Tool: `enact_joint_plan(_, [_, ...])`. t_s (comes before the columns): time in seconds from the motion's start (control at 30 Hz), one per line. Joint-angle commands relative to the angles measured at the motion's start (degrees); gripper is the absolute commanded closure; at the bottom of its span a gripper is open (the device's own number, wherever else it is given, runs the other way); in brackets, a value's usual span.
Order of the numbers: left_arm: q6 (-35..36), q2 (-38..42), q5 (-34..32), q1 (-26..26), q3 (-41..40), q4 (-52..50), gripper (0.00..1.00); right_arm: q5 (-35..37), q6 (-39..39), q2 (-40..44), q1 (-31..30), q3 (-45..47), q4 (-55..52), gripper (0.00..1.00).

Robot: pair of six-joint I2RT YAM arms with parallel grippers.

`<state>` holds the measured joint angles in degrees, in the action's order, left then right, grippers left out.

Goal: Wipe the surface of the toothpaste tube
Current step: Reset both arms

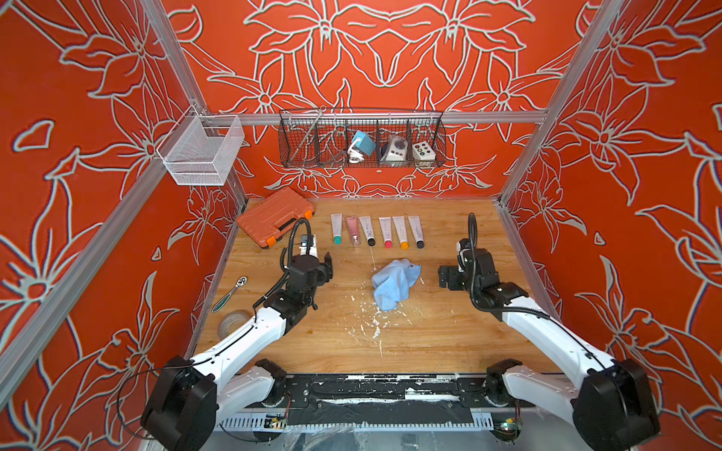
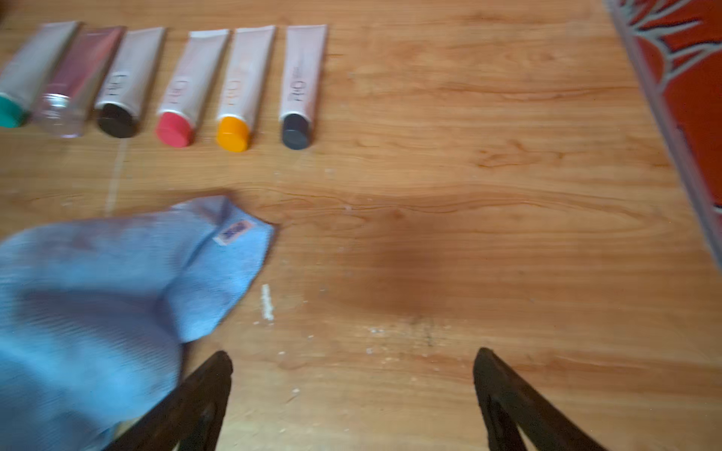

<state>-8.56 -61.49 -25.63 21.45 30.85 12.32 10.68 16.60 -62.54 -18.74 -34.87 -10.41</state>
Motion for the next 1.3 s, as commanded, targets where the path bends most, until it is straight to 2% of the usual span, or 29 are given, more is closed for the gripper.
enact_joint_plan(0.0, [2.4,0.4,-6.7,-4.2,-2.5,5.6,0.24,11.5,-3.1,0.4,2.0,3.1,11.5,0.02])
enact_joint_plan(0.1, [5.8,0.4,-8.5,-6.9,-5.8,10.7,0.23,12.9,-4.5,-0.3,4.9,3.2,12.7,0.02])
enact_joint_plan(0.2, [5.2,-0.9,-6.6,-10.1,-7.4,12.2,0.22,14.6,-6.8,-1.5,7.9,3.7,15.6,0.02])
enact_joint_plan(0.4, [9.0,-7.9,-3.4,-12.7,-8.4,19.3,0.19,10.9,-7.2,-6.7,15.0,11.7,33.0,0.03])
enact_joint_plan(0.43, [8.8,-9.1,-2.8,-13.4,-8.3,19.6,0.18,10.3,-7.8,-8.3,15.5,13.1,37.7,0.03])
enact_joint_plan(0.53, [5.0,-11.6,1.6,-17.7,-7.6,18.1,0.19,8.5,-10.6,-10.3,16.3,12.5,41.1,0.03])
enact_joint_plan(0.6, [3.8,-13.5,3.8,-19.2,-9.3,21.3,0.18,5.7,-11.4,-13.2,17.3,14.8,48.7,0.03])
enact_joint_plan(0.67, [4.9,-14.6,6.0,-19.3,-11.4,26.1,0.18,4.0,-12.2,-14.6,17.4,14.7,50.6,0.02])
enact_joint_plan(0.7, [5.4,-14.4,7.5,-19.3,-11.9,26.8,0.18,3.3,-12.3,-14.2,17.4,13.8,47.4,0.03])
enact_joint_plan(0.8, [6.3,-15.6,9.5,-19.3,-12.7,29.1,0.16,1.1,-13.4,-15.1,17.4,13.9,48.9,0.03])
enact_joint_plan(0.9, [7.9,-18.3,13.0,-19.3,-14.2,33.7,0.16,-3.0,-15.0,-19.2,17.4,18.4,62.1,0.03])
enact_joint_plan(0.93, [8.3,-18.9,13.8,-19.3,-14.2,34.3,0.15,-2.7,-14.8,-19.3,17.4,19.3,63.2,0.02])
enact_joint_plan(1.0, [8.6,-19.1,14.7,-19.3,-14.2,34.4,0.14,-1.7,-14.5,-17.5,17.4,18.2,58.3,0.03])
enact_joint_plan(1.07, [8.6,-19.3,14.9,-19.3,-14.2,34.6,0.13,-1.9,-14.7,-19.0,17.4,18.9,62.4,0.02])
enact_joint_plan(1.17, [8.7,-19.3,14.9,-19.3,-14.2,34.5,0.09,-1.8,-14.7,-17.7,17.4,18.3,58.8,0.03])
enact_joint_plan(1.23, [8.6,-19.2,14.9,-19.3,-14.2,34.5,0.01,-1.8,-14.8,-18.3,17.3,18.6,60.5,0.03])
enact_joint_plan(1.27, [8.6,-19.2,14.9,-19.3,-14.2,34.5,0.01,-1.8,-14.8,-18.6,17.4,18.7,61.1,0.03])
